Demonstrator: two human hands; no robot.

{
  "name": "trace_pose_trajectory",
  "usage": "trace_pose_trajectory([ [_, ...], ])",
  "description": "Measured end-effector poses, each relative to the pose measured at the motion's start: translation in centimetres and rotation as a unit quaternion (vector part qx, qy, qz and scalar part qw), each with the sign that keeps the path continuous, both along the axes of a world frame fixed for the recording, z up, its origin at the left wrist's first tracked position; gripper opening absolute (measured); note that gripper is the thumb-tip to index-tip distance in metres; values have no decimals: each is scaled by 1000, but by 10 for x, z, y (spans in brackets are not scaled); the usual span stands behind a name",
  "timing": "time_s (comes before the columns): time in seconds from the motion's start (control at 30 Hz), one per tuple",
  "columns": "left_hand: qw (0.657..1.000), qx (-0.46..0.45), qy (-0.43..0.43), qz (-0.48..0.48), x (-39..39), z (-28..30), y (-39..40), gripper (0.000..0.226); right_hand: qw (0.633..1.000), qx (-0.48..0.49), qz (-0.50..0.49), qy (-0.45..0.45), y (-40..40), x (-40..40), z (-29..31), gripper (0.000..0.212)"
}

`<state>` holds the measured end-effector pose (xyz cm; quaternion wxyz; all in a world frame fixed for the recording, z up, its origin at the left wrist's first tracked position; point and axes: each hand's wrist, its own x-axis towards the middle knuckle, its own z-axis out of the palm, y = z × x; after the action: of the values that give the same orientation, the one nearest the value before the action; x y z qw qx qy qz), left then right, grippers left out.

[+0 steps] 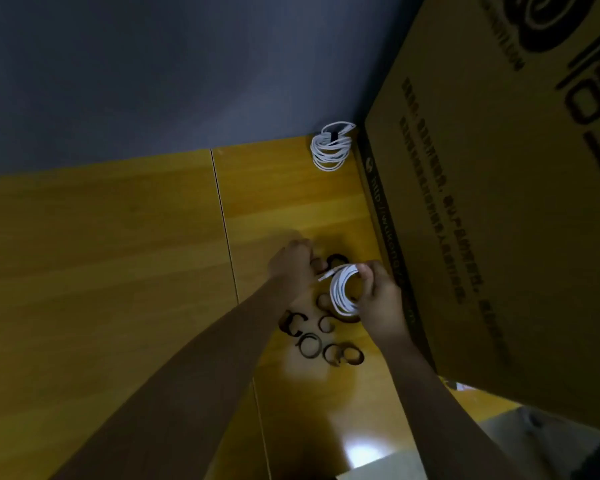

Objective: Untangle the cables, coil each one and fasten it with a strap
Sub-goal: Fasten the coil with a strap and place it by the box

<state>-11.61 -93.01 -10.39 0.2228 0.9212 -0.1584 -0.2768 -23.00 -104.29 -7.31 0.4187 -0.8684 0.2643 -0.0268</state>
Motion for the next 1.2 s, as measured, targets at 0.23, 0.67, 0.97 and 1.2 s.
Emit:
trace_pose_trajectory([
  [0.23, 999, 9, 23, -41, 6, -9, 8, 6, 996, 13, 82, 19, -2, 13, 11, 17],
  [0.67, 928, -367, -65, 16, -4, 131, 107, 5, 964, 166, 188, -81, 63, 46, 126, 28],
  [0.97, 902, -415, -8, 117, -25, 201, 172, 14, 944, 185, 271, -20, 127, 27, 167, 34],
  [1.2, 915, -376, -92, 114, -49, 227, 220, 13, 955, 114, 245, -121, 178, 8, 191, 32],
])
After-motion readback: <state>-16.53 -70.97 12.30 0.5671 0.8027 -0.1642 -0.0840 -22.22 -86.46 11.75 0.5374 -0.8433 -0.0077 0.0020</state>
